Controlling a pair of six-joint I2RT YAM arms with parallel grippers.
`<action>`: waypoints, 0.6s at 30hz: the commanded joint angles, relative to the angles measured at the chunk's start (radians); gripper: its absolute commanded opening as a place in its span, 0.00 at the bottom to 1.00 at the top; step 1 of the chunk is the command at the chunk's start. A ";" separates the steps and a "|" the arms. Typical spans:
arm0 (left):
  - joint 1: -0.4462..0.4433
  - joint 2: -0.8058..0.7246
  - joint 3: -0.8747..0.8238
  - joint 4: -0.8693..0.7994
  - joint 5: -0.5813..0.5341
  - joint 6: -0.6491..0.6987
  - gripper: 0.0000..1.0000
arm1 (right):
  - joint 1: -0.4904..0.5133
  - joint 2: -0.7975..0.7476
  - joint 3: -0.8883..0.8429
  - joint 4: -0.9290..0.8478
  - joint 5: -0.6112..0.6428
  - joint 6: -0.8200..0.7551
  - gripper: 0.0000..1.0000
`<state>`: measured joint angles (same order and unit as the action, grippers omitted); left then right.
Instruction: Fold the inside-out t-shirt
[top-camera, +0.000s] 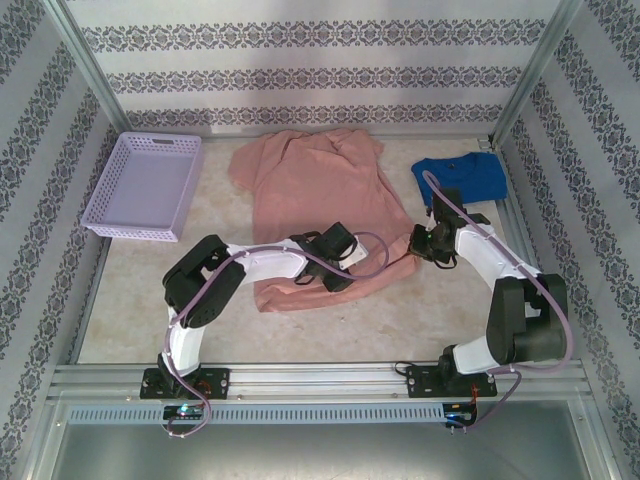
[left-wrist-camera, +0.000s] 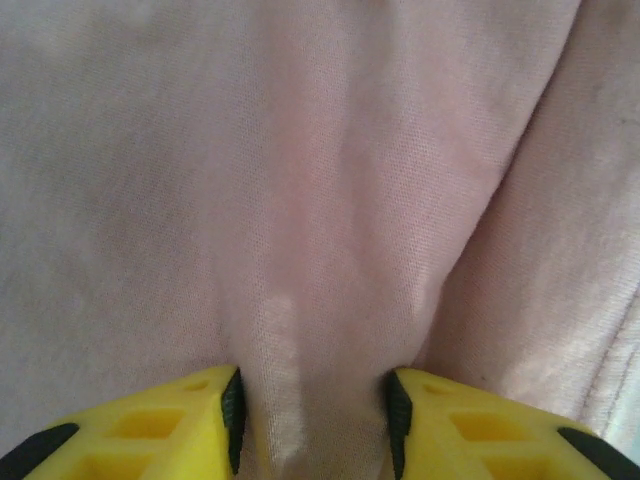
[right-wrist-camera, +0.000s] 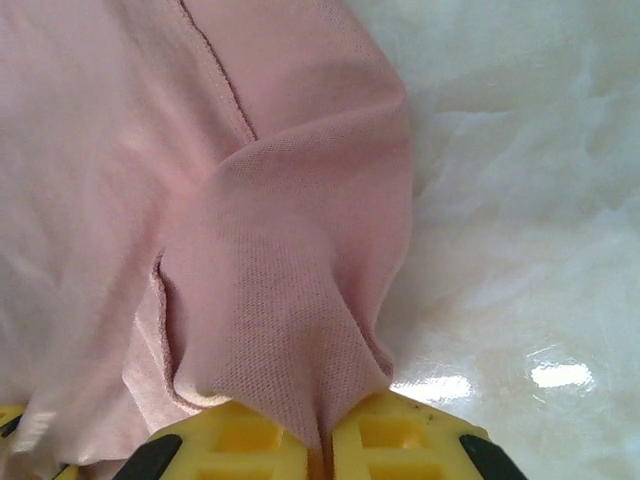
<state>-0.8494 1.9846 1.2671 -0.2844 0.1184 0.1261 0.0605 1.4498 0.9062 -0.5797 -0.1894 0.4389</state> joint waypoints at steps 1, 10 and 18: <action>0.001 0.022 0.026 -0.019 -0.023 0.037 0.35 | -0.011 -0.038 0.025 -0.030 -0.011 -0.014 0.12; 0.031 -0.001 0.042 -0.019 0.034 0.013 0.05 | -0.013 -0.065 0.001 -0.037 -0.009 -0.018 0.11; 0.078 -0.068 0.011 -0.002 0.176 -0.044 0.08 | -0.013 -0.077 -0.021 -0.040 0.013 -0.032 0.11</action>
<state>-0.7929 1.9617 1.2888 -0.2844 0.2222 0.1184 0.0605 1.3918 0.9031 -0.5991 -0.1921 0.4286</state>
